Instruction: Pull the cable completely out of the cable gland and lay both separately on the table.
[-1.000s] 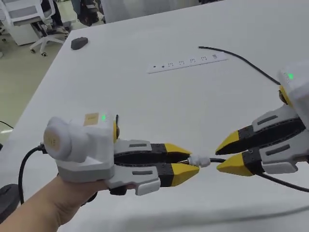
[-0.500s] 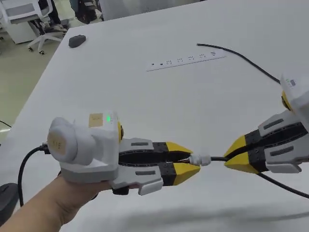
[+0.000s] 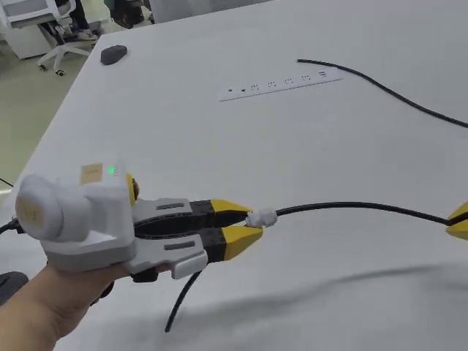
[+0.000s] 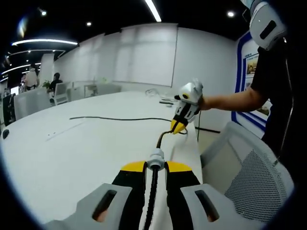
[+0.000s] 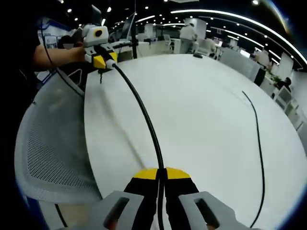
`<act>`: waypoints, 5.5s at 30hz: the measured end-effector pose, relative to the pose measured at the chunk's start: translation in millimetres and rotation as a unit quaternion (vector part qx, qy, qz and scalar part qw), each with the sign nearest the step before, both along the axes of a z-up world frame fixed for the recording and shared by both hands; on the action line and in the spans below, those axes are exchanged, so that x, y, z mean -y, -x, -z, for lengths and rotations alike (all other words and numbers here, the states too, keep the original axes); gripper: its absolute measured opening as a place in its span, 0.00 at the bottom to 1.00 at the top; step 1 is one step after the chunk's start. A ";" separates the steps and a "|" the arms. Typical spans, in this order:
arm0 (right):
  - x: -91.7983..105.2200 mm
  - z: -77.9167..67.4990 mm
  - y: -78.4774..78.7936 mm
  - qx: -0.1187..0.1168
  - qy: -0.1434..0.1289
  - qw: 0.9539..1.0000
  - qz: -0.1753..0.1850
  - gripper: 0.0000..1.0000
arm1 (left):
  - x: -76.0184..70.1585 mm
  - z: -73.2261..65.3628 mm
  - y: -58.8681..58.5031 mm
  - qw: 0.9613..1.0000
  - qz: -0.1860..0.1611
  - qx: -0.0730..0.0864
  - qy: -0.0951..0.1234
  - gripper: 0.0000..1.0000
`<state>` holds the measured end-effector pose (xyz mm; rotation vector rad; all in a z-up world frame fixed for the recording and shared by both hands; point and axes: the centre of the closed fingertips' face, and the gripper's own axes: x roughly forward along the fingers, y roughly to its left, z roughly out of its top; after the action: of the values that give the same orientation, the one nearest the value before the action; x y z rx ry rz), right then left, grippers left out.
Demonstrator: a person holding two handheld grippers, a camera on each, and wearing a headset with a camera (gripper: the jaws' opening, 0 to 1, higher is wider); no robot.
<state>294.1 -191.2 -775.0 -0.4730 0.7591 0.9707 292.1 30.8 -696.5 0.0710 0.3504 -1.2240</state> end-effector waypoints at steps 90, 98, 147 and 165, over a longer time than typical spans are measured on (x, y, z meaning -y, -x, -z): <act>-234.2 -49.4 20.2 0.059 -0.072 0.966 -0.241 0.06 | -15.5 -10.1 16.0 0.999 -0.004 0.038 -0.025 0.14; -243.0 -51.8 22.0 0.068 -0.066 0.959 -0.267 0.00 | -25.8 -7.1 19.4 0.999 -0.019 0.036 -0.011 0.14; -484.8 26.9 -119.8 0.055 -0.063 0.992 -0.098 0.00 | -250.5 100.9 -65.1 0.921 -0.388 0.036 -0.020 0.15; -483.2 52.1 -150.6 0.068 -0.009 0.997 -0.038 0.16 | -252.5 106.0 -77.2 0.909 -0.416 0.013 -0.013 0.63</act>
<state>444.7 292.0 -827.0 -0.5497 0.6129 1.0049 369.3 283.3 -802.5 -0.0412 0.3227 -0.3690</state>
